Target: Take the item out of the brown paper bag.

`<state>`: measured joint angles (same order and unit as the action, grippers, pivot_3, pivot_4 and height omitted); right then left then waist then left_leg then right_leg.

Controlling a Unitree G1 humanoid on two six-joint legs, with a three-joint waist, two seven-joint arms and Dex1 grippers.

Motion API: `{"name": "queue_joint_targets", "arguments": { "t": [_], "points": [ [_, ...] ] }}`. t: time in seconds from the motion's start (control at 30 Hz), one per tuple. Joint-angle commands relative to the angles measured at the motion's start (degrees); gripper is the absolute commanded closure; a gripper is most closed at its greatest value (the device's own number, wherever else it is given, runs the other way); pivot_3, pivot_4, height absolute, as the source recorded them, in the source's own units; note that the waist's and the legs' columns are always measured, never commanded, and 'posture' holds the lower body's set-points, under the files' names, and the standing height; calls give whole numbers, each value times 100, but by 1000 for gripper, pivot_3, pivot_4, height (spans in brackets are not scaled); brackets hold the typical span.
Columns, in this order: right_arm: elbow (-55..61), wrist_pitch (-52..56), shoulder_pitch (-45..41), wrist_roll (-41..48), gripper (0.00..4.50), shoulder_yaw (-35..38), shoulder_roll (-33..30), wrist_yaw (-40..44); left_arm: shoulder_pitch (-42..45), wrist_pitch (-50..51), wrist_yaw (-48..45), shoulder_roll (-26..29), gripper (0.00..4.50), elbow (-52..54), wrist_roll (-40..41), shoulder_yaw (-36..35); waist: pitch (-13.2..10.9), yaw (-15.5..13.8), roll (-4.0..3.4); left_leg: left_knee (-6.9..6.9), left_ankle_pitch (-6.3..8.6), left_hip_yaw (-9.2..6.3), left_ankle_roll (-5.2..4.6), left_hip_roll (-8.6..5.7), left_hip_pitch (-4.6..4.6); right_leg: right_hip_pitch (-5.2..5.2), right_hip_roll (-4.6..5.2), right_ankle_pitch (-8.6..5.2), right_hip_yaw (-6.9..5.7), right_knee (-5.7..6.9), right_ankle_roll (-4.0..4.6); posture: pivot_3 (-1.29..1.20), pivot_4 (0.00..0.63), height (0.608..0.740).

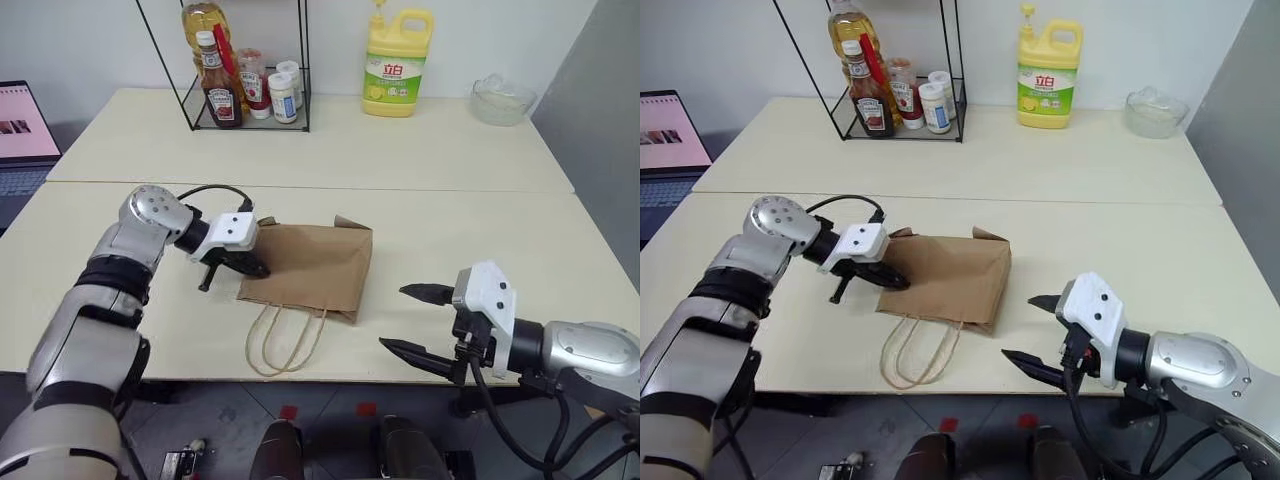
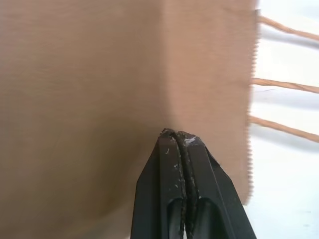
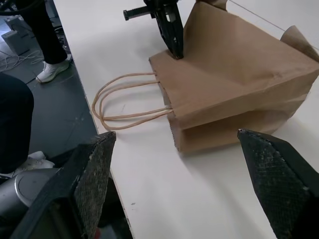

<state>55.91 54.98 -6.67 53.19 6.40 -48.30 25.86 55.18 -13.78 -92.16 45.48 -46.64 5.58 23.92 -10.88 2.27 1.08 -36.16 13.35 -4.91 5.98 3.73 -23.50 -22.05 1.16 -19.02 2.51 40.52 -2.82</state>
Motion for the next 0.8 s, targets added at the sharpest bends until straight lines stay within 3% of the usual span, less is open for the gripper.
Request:
{"name": "queue_joint_targets", "arguments": {
  "t": [0.03, 0.17, 0.33, 0.43, 0.7, 0.8],
  "points": [
    [107, -231, -1, -76, 375, 2, -41, 46, 67, 334, -34, 115, 4464, 483, 324, -400, 0, -14, 0, -1, 0, 0, 0, 0, 0, 0, 0, 0, 0, 0, 0, 0, 150, 740],
    [138, -379, 77, -233, 375, 7, -114, 133, 20, 1111, -20, 304, 4464, 1310, 604, -973, 0, -14, 1, -2, 0, 1, 0, 0, 0, 0, 0, 0, 0, 0, 0, 0, 150, 740],
    [123, -603, 129, -401, 375, -235, -94, 320, -1353, 1447, 64, 1092, 4464, 3492, 1024, -1671, 3, 112, -4, 10, -3, 8, 4, 6, 14, 2, -1, -2, 11, -2, 2, 0, 150, 740],
    [21, -707, -46, -588, 375, -567, -58, 455, -2123, 1339, 351, 1188, 3937, 4268, 1112, -2040, 2, 92, -4, 12, 0, 9, -1, 8, 34, 19, -2, -4, 9, 1, 4, 0, 150, 740],
    [-217, -911, -535, -1018, 375, -1459, 26, 944, -3742, -147, 407, 1091, 1579, 4907, 1107, -2464, 2, 28, -3, 11, 1, 11, -2, 8, 66, 57, -1, -4, 10, -7, 4, 0, 150, 740],
    [-314, -959, -668, -1155, 375, -1636, 79, 1056, -3808, -1215, 313, 982, 1579, 4441, 836, -2281, 2, -33, -2, 10, 1, 12, -2, 7, 66, 58, -1, -4, 10, -10, 4, 0, 150, 740]
  ]
}}
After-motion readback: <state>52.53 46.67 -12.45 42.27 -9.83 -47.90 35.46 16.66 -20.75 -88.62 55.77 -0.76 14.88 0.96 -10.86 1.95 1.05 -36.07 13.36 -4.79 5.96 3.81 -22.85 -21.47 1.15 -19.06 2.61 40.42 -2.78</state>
